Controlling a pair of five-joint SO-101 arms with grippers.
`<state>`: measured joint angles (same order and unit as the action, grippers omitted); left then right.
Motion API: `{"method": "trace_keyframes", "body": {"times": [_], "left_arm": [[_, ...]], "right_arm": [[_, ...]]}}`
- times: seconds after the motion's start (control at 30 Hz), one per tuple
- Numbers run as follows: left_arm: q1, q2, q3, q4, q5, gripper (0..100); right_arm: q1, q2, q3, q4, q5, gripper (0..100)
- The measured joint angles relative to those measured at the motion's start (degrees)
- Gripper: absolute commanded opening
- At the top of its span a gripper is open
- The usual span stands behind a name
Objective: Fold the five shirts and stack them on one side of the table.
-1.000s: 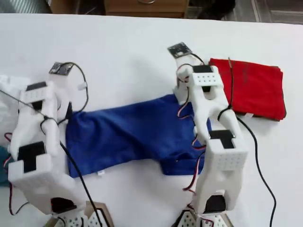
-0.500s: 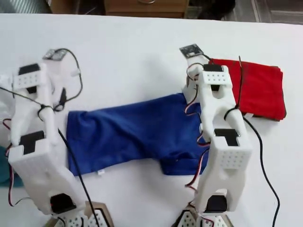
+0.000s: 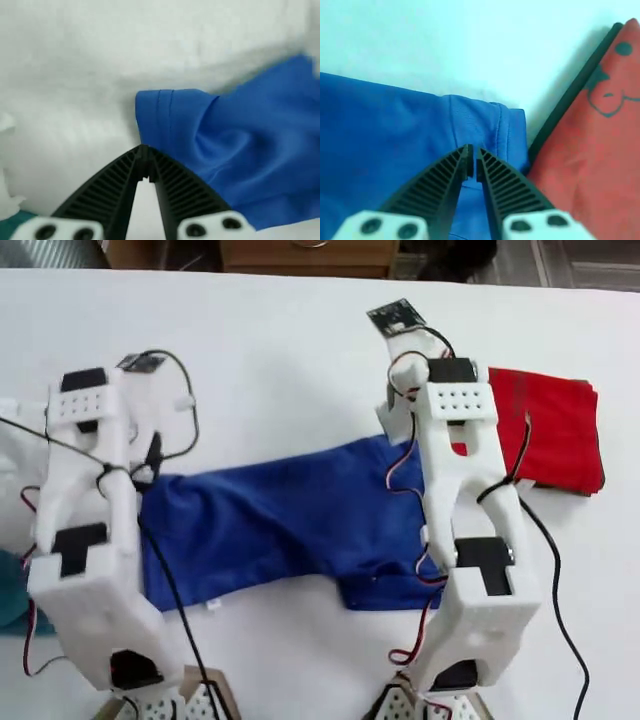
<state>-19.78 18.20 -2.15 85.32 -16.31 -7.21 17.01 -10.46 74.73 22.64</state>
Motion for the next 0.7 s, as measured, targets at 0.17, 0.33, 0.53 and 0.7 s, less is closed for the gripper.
{"method": "trace_keyframes", "body": {"times": [0.17, 0.33, 0.53, 0.7], "left_arm": [[0.09, -4.04, 13.36, -14.07, 0.26, 3], [0.09, -1.58, 18.29, -22.33, 0.79, 3], [-3.60, 1.85, 13.54, -21.27, 3.60, 3], [-9.76, 5.19, 5.10, -17.41, 2.99, 3]], "right_arm": [[-1.23, 0.09, 0.00, 0.00, 0.00, 2.1], [-2.11, 5.01, 0.00, 0.00, 0.00, 2.1], [-1.85, 11.69, 0.00, -4.13, 0.00, 2.1], [0.18, 15.12, 0.00, -8.44, 0.09, 2.1]]}}
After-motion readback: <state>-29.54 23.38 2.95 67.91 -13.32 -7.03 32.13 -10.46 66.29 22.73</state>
